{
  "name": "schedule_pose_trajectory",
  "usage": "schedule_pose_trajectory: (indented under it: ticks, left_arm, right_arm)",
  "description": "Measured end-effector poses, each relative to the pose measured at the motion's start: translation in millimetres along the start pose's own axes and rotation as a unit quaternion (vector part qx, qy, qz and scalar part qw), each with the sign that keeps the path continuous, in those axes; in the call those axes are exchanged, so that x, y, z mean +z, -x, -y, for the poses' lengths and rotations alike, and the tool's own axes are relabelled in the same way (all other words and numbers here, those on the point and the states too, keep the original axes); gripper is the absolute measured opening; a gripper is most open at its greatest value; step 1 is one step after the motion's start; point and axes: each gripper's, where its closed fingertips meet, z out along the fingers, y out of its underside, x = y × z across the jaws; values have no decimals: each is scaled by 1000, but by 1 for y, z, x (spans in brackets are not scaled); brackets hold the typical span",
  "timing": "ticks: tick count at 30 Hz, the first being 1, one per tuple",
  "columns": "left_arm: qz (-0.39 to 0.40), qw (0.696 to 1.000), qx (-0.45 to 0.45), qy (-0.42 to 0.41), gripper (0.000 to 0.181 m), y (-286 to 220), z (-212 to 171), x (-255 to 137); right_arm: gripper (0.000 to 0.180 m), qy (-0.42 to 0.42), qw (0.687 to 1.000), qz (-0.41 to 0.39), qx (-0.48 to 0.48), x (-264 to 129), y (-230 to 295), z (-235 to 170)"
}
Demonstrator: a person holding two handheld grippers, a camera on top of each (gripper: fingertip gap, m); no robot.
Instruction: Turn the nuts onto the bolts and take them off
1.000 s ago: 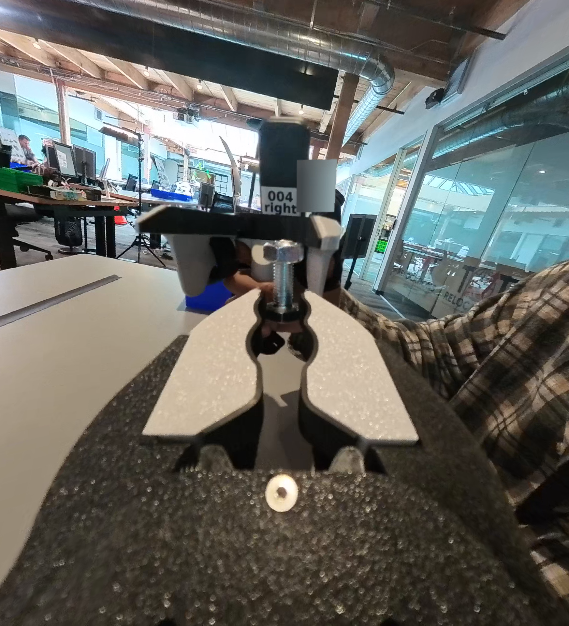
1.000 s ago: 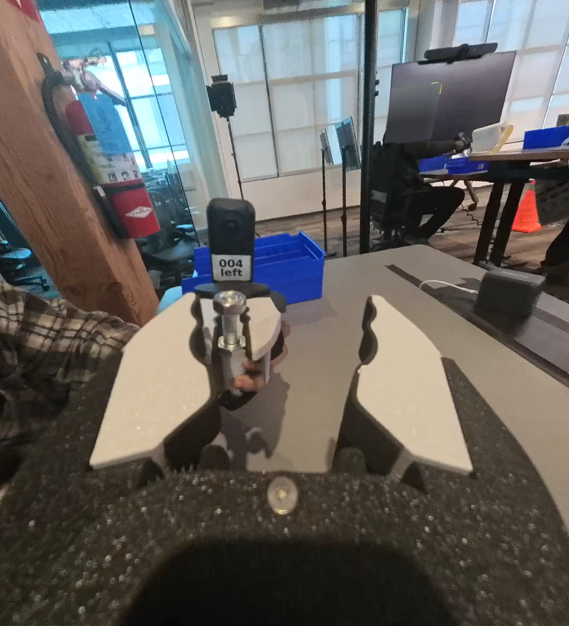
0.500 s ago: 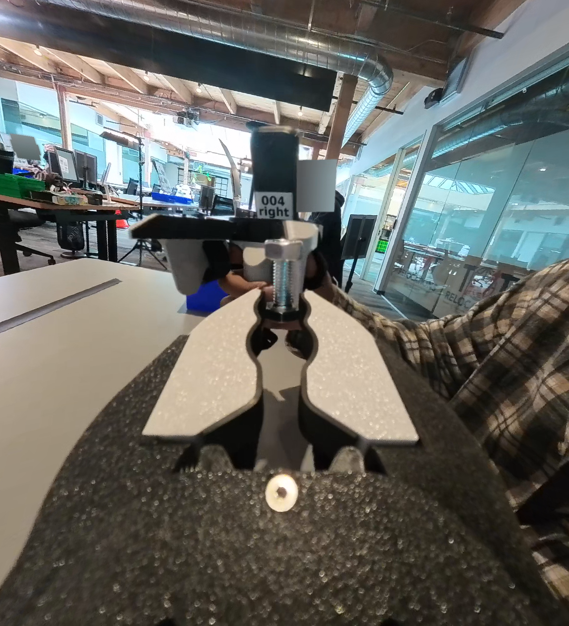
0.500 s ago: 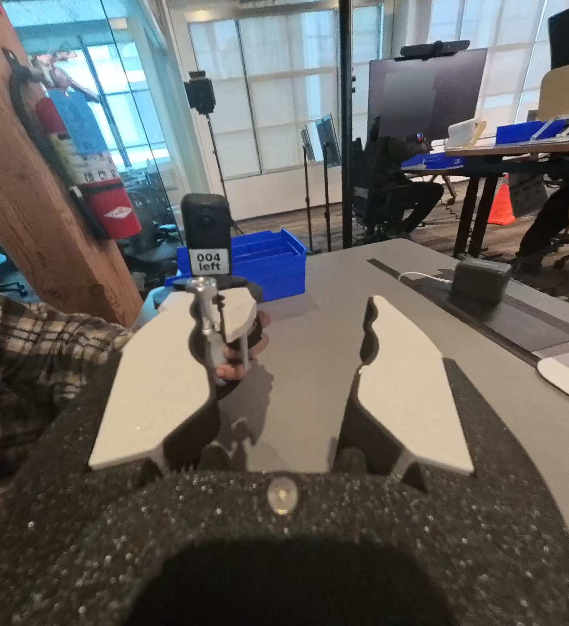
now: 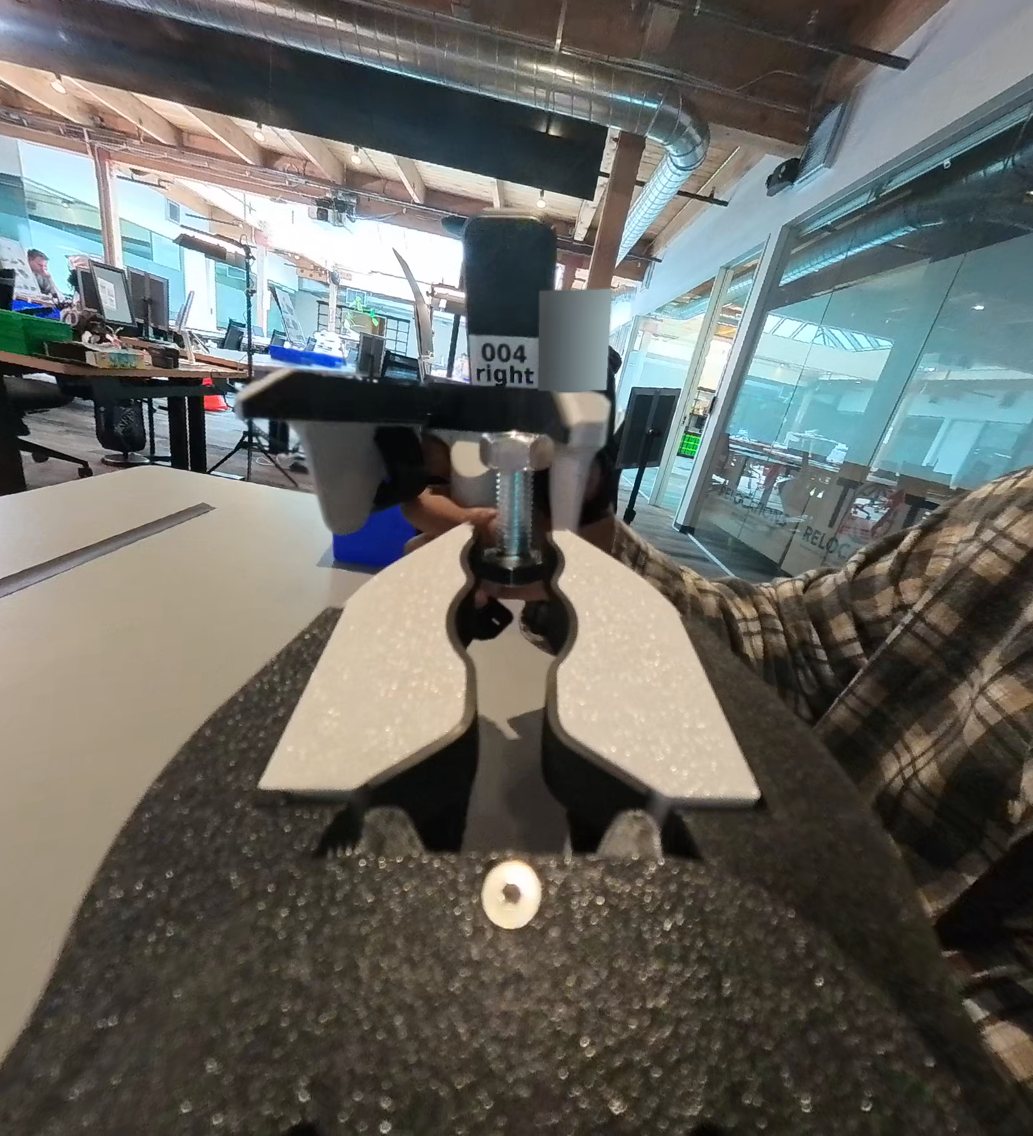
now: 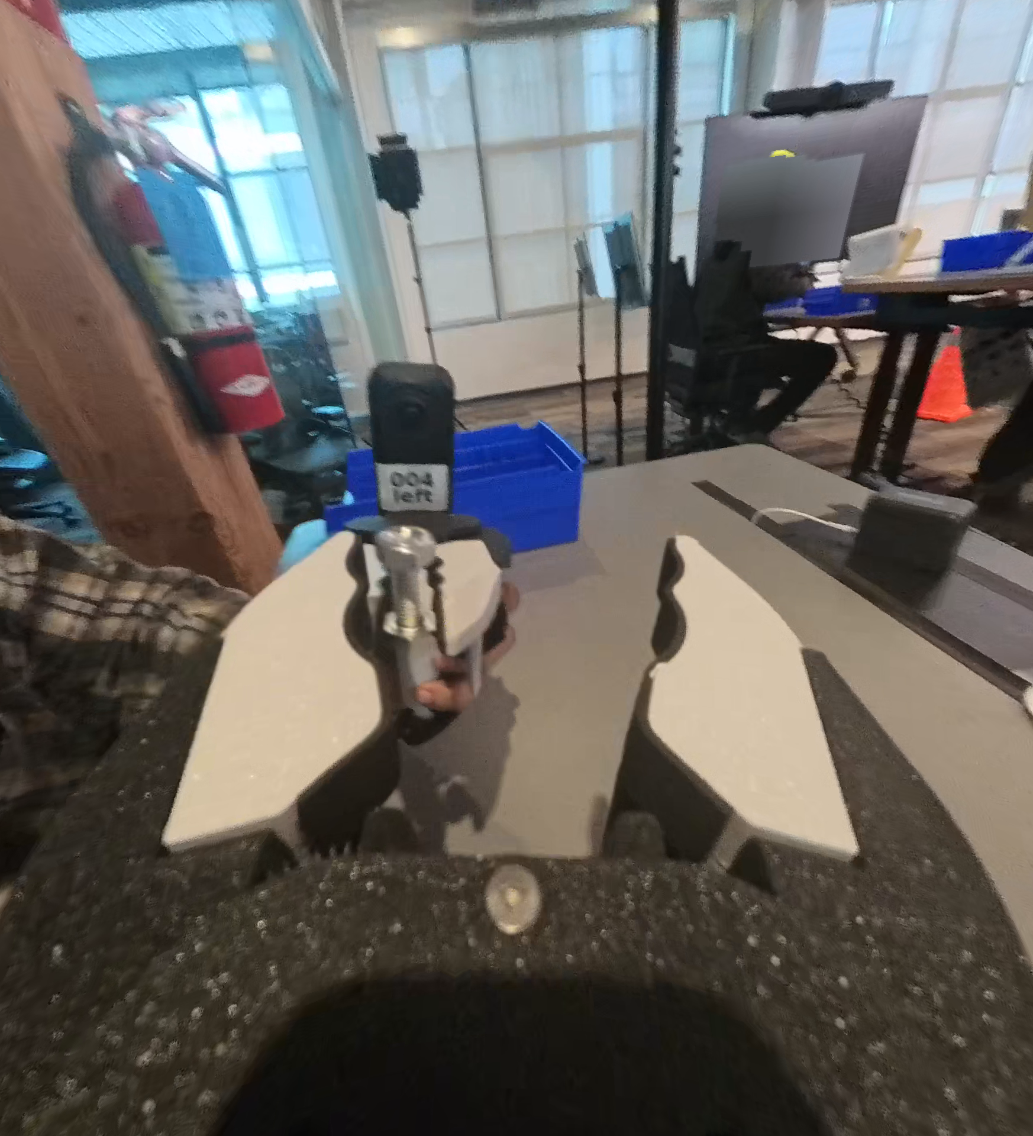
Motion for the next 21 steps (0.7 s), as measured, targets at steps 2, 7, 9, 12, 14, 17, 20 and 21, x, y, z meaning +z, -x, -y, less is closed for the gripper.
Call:
schedule_pose_trajectory:
  ticks: [2,7,9,12,14,17,20,21]
  left_arm:
    - [1,1000,3,1,18,-1,0,0]
    - [1,1000,1,-1,18,0,1,0]
    - [-1,1000,0,0,17,-1,0,0]
    - [1,1000,4,1,18,-1,1,0]
    - [1,1000,4,-4,18,-1,3,-1]
    - [3,1000,3,-2,18,0,2,-1]
    - [6,1000,6,1,18,1,0,0]
    - [8,1000,10,3,18,1,0,0]
  right_arm:
    - [88,3,1000,-21,-3,-7,-11,-1]
    - [90,-18,1000,12,5,-4,2,6]
    - [89,5,1000,7,-4,2,4,-1]
    - [89,13,1000,-22,-12,-7,-8,-3]
    - [91,1,1000,-18,-4,-12,-10,1]
    - [91,-2,1000,2,-6,-3,2,3]
    - [86,10,1000,12,-13,5,13,-1]
    - [83,11,1000,11,-12,5,14,-1]
